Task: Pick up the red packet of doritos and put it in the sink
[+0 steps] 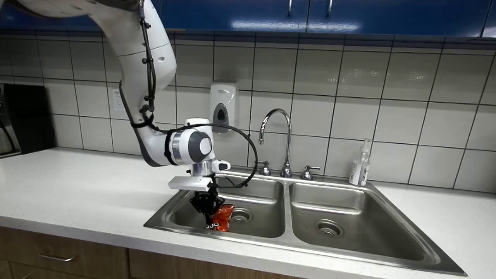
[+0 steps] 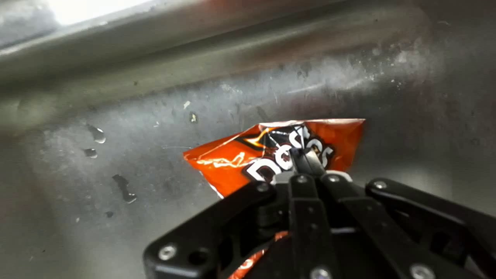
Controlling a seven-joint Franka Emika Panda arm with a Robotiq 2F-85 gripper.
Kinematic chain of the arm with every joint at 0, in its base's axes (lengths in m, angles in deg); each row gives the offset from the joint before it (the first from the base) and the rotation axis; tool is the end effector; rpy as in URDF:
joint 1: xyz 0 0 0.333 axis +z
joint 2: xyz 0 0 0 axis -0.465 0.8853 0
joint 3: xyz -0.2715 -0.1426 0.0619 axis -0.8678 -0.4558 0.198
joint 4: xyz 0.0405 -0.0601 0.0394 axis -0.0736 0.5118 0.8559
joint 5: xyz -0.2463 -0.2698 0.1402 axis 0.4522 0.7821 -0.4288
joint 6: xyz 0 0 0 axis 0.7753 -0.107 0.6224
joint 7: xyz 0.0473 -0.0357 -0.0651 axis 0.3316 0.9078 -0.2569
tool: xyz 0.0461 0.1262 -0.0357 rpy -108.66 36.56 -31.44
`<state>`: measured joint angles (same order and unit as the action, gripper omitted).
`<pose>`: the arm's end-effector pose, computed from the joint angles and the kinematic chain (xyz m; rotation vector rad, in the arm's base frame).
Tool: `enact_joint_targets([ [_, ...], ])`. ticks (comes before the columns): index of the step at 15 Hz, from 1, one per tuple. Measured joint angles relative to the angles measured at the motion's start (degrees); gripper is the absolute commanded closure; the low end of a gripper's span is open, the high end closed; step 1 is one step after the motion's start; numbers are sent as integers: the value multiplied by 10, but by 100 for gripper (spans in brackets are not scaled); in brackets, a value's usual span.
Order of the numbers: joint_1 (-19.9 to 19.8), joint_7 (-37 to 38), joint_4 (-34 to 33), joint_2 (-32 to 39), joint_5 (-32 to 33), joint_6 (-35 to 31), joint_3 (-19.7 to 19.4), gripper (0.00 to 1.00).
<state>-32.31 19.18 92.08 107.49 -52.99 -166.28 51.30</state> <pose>0.5288 -0.1366 0.1185 2.9577 -0.2463 -0.0741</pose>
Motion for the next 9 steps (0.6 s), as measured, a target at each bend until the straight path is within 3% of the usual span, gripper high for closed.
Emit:
enact_joint_targets([
  [9, -5, -41, -47, 63, -36, -7, 1, 100],
])
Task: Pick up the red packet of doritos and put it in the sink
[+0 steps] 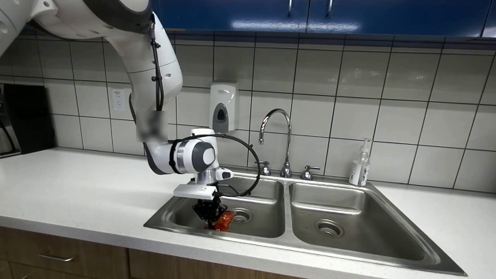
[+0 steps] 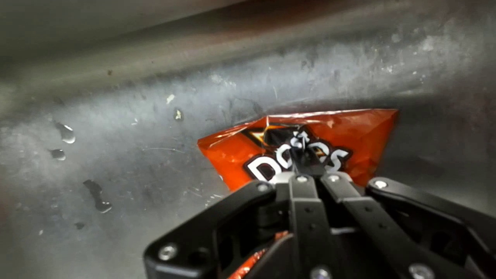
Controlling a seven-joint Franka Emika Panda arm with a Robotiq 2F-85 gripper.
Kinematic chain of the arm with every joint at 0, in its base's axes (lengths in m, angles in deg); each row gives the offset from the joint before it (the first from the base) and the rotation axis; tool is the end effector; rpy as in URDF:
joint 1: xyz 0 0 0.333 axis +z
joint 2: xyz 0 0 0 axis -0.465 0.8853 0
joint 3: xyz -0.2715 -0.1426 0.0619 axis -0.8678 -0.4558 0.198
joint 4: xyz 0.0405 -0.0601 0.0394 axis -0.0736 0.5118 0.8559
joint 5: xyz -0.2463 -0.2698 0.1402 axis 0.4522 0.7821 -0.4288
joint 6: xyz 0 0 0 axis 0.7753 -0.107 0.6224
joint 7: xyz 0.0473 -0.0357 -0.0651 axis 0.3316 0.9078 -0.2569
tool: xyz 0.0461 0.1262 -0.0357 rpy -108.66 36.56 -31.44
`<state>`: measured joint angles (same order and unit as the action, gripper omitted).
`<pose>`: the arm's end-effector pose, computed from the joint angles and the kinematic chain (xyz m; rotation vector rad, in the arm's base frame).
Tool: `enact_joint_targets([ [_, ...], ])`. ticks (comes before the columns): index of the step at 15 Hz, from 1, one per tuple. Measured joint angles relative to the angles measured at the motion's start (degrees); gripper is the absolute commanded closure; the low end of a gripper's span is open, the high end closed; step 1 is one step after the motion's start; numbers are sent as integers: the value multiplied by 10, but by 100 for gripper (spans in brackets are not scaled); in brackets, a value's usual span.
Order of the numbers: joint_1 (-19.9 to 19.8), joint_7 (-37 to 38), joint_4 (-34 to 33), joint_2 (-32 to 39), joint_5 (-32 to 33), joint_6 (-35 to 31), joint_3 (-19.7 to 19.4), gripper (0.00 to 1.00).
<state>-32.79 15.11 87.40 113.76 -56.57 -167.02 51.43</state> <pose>0.5413 -0.1445 0.0858 2.9784 -0.2204 -0.1008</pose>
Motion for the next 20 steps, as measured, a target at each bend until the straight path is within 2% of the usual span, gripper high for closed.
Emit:
enact_joint_targets([
  [8, -2, -7, -38, 29, -10, 2, 3, 100],
  [9, -2, -7, -41, 30, -10, 2, 3, 74],
  [10, -2, -7, -43, 31, -11, 2, 4, 73],
  [18, -2, -8, -59, 38, -12, 5, 7, 13],
  [20, -2, -8, -61, 38, -14, 5, 7, 0],
])
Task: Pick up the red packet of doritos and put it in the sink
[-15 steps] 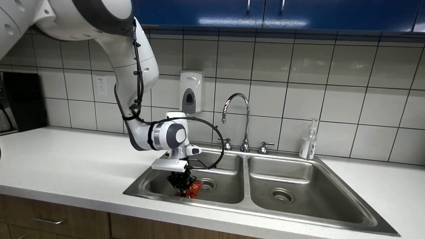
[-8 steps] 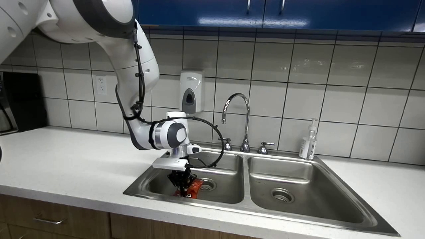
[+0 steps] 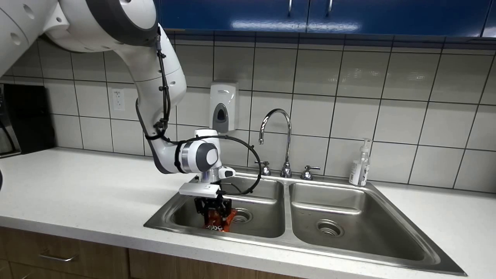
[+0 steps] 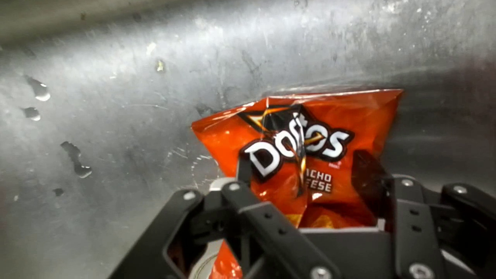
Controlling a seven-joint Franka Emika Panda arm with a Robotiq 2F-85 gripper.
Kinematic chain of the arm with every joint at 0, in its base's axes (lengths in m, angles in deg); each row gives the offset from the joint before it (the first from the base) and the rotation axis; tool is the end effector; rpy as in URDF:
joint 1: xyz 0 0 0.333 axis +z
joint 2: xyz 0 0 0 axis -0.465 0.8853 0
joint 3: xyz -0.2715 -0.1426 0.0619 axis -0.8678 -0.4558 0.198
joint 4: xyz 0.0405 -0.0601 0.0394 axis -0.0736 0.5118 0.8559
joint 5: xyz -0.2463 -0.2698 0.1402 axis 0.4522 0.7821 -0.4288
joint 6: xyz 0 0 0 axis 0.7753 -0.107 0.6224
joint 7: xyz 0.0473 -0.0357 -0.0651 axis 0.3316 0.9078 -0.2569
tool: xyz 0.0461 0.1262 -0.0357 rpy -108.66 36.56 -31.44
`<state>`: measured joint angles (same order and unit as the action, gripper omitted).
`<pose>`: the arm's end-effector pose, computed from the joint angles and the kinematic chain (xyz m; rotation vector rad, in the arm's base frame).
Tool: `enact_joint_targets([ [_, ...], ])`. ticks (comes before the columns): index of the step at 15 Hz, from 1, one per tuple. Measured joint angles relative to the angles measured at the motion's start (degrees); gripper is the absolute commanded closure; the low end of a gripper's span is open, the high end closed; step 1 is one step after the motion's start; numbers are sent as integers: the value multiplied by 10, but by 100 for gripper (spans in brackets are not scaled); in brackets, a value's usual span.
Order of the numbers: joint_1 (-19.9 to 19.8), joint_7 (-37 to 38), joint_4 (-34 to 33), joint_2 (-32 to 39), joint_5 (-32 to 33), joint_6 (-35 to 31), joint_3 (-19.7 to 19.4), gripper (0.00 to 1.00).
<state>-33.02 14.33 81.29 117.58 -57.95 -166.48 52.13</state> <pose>0.5721 -0.1455 0.0807 2.9839 -0.2148 -0.0543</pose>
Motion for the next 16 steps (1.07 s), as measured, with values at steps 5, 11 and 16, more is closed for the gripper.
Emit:
enact_joint_targets([
  [5, 0, 0, -6, -1, -1, 0, 0, 0],
  [11, 0, 0, -7, -15, -1, 0, -1, 0],
  [16, 3, 0, -7, -35, -1, 0, -2, 0],
])
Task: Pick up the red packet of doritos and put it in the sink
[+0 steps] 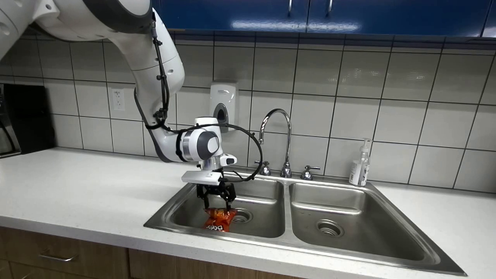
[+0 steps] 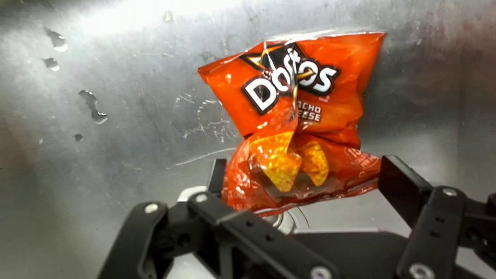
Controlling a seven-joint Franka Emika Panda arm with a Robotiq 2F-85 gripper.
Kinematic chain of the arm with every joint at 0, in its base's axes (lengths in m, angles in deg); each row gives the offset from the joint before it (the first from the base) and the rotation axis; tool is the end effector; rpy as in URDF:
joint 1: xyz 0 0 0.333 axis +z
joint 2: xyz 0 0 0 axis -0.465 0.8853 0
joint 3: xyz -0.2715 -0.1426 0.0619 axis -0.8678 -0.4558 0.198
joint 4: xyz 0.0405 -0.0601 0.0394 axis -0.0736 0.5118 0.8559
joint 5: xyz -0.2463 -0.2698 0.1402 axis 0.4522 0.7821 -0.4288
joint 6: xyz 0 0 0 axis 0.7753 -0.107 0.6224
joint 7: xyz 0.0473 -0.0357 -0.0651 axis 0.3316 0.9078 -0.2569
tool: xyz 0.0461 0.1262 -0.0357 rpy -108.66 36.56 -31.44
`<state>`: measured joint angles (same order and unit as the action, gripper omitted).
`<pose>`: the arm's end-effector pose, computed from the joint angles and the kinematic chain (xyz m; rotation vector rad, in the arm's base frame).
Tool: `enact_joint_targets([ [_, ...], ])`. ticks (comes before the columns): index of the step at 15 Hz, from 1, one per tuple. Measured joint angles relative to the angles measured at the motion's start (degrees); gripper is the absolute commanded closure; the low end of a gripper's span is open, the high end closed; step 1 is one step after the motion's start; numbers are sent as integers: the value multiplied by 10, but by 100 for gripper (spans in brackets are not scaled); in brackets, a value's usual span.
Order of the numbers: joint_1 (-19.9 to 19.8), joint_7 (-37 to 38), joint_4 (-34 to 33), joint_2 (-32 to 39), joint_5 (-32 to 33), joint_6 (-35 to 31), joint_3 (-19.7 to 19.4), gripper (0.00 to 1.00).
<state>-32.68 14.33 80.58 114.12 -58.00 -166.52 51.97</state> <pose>0.5920 -0.1457 0.1210 2.9797 -0.2166 0.0558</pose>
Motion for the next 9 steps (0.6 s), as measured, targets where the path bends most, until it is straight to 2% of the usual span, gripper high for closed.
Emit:
enact_joint_targets([
  [9, 28, 5, 17, -73, 7, 5, -9, 0],
])
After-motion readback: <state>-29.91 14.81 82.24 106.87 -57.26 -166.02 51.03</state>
